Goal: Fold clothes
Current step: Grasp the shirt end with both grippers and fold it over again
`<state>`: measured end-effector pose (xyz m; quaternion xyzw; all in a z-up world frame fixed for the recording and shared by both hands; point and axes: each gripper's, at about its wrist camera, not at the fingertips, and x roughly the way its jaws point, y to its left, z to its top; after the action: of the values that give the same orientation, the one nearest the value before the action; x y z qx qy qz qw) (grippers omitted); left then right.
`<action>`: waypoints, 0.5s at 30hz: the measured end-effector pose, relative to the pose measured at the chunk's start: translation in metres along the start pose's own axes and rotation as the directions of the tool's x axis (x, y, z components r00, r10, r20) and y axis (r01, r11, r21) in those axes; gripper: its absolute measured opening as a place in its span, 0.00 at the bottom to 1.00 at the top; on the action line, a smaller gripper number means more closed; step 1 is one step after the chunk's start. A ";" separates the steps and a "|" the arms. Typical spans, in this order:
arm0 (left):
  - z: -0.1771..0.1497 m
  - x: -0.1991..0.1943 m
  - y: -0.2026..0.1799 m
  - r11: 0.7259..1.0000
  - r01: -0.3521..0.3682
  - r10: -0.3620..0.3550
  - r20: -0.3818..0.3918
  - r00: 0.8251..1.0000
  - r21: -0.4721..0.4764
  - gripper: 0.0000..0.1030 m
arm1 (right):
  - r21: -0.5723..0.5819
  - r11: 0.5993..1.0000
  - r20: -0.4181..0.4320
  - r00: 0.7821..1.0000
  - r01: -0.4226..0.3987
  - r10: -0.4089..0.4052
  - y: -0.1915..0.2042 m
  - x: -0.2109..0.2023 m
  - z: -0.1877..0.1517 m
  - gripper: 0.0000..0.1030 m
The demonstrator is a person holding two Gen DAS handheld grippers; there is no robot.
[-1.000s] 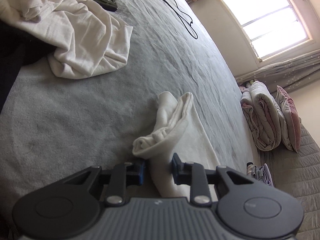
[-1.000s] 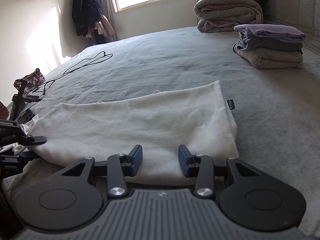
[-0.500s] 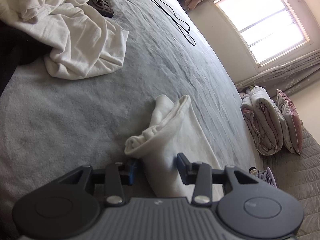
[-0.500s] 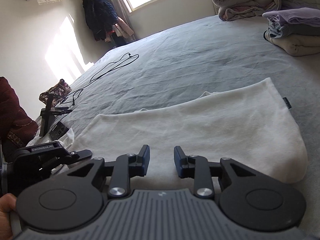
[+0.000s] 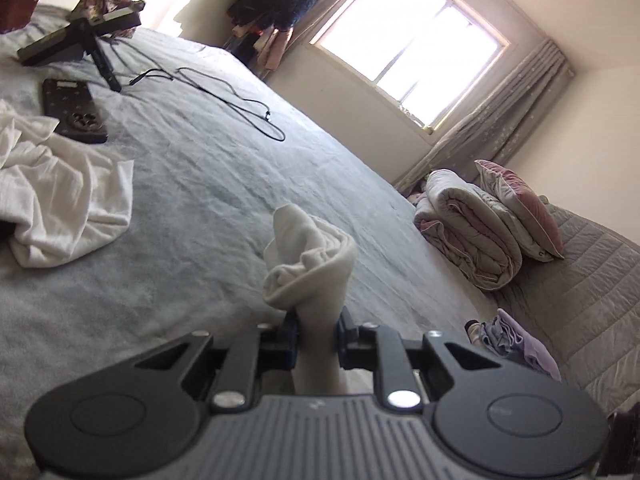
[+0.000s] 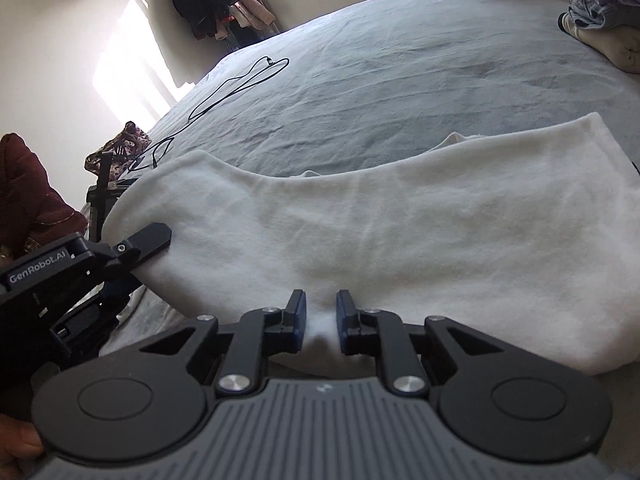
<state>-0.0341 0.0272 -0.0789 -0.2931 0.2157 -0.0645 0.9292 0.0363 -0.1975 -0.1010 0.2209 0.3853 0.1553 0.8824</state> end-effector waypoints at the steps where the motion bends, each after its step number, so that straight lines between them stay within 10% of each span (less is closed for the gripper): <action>1: 0.001 0.000 -0.008 0.999 0.020 -0.020 0.012 1.000 0.032 0.17 | 0.036 0.999 0.006 1.000 -0.017 0.017 -0.005 -0.002 0.004 0.23; 10: -0.009 -0.002 -0.058 0.956 0.177 -0.182 -0.001 0.983 0.233 0.16 | 0.229 0.970 -0.031 0.995 -0.082 0.092 -0.040 0.013 0.015 0.15; 15: -0.019 0.001 -0.079 0.920 0.253 -0.245 -0.064 0.967 0.298 0.16 | 0.401 0.904 0.032 0.989 -0.145 0.145 -0.075 -0.019 0.030 0.39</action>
<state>-0.0409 -0.0472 -0.0483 -0.1707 0.1760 -0.2184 0.9446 0.0540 -0.2784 -0.1094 0.4259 0.3907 0.1376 0.8044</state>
